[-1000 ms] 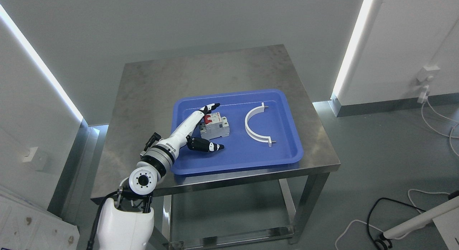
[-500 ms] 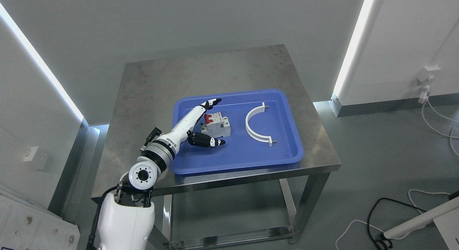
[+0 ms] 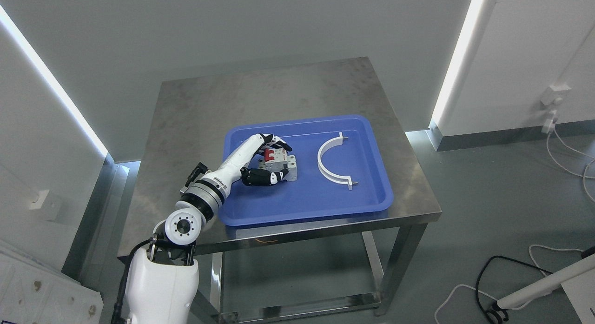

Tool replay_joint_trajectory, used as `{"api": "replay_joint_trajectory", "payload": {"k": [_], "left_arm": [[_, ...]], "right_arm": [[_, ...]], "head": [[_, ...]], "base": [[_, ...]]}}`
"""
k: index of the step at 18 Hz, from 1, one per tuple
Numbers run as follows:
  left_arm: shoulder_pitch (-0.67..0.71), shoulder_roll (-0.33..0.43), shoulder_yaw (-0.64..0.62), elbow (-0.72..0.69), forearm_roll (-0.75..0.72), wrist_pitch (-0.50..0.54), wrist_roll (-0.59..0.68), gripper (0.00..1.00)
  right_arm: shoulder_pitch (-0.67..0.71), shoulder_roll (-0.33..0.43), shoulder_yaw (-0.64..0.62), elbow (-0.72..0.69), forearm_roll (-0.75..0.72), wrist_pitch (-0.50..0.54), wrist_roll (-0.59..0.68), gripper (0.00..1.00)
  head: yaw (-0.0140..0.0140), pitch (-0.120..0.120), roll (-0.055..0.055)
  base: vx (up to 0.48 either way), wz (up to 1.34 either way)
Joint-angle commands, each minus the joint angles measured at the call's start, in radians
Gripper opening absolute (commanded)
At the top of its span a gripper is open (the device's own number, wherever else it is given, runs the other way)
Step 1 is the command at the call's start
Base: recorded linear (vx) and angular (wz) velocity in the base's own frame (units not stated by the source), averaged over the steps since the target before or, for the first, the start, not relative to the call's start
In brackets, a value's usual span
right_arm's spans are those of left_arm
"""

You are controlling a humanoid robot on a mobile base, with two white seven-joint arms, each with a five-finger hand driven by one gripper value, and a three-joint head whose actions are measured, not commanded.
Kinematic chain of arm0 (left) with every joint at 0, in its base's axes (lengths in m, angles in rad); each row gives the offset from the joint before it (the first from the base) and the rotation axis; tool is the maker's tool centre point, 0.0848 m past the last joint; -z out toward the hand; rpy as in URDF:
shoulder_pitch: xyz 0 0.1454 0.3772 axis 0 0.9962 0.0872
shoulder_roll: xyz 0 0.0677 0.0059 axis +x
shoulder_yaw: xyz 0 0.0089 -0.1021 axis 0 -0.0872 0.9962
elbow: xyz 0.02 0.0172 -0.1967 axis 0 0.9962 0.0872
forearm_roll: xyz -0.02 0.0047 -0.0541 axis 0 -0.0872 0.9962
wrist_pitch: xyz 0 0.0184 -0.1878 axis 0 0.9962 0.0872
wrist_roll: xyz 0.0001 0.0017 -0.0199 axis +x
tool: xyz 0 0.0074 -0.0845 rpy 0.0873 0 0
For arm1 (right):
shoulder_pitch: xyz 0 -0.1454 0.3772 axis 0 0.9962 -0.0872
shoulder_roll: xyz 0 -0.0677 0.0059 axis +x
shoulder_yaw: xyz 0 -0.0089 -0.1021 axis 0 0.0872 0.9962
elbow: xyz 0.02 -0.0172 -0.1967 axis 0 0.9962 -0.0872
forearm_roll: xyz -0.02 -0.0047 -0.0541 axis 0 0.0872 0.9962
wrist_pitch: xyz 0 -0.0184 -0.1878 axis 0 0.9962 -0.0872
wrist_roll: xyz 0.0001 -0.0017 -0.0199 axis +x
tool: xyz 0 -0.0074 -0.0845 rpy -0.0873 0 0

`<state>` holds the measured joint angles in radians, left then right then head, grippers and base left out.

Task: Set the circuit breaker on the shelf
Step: 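Close the left hand fingers around the circuit breaker, then lift the circuit breaker out of the tray with the left hand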

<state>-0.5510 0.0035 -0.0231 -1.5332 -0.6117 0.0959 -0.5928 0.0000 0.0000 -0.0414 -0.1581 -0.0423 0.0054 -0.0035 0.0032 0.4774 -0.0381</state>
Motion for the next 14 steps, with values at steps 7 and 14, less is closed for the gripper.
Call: {"api": "replay_joint_trajectory", "payload": {"k": [7, 14], "left_arm": [[-0.076, 0.014, 0.132, -0.057, 0.186, -0.048, 0.036, 0.2], [-0.005, 0.014, 0.227, -0.117, 0.424, -0.245, 0.529, 0.22]], "right_arm": [[0.015, -0.017, 0.0, 0.0, 0.001, 0.042, 0.0, 1.0], [0.017, -0.017, 0.0, -0.001, -0.001, 0.042, 0.0, 1.0]], "head": [[0.0, 0.0, 0.0], [0.0, 0.0, 0.0]], "base": [[0.002, 0.0], [0.0, 0.0]]}}
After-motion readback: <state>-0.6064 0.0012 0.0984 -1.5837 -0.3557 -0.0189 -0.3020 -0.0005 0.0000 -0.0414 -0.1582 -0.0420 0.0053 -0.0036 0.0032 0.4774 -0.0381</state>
